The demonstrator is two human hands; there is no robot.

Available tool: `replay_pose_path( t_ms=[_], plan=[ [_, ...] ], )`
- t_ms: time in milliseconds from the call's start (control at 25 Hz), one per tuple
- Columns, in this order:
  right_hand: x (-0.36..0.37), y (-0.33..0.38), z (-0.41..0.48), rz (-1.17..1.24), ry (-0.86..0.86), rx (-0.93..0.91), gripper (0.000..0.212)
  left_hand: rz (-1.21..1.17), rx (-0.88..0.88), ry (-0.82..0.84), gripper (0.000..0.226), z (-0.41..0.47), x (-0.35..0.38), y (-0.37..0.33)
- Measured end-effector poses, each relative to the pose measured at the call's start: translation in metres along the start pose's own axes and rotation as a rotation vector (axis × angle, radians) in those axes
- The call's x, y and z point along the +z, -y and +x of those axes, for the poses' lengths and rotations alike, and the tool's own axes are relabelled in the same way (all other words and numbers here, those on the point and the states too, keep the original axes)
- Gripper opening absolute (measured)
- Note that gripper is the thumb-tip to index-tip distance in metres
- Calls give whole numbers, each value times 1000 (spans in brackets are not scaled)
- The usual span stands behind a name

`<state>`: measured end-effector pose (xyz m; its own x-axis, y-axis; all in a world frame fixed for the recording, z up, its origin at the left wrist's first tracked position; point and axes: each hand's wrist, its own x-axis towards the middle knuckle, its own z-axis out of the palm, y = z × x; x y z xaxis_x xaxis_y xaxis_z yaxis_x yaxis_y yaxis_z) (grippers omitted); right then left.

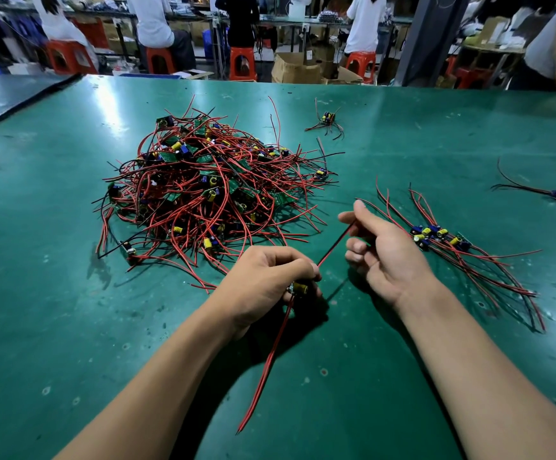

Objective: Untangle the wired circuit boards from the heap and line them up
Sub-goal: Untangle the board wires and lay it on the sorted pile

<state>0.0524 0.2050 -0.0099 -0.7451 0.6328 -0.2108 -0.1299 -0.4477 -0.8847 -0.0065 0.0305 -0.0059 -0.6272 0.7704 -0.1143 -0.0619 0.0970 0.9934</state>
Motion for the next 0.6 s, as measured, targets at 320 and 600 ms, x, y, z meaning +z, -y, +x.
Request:
replay_pose_path(
  t_ms=[320,600],
  plan=[
    [-2,1,-1,-106,-2,-16,43,-260,-56,-66,40,3,2,1],
    [0,2,-5,-150,-1,-41,48,-382,-101,-90,59,1,3,-5]
  ],
)
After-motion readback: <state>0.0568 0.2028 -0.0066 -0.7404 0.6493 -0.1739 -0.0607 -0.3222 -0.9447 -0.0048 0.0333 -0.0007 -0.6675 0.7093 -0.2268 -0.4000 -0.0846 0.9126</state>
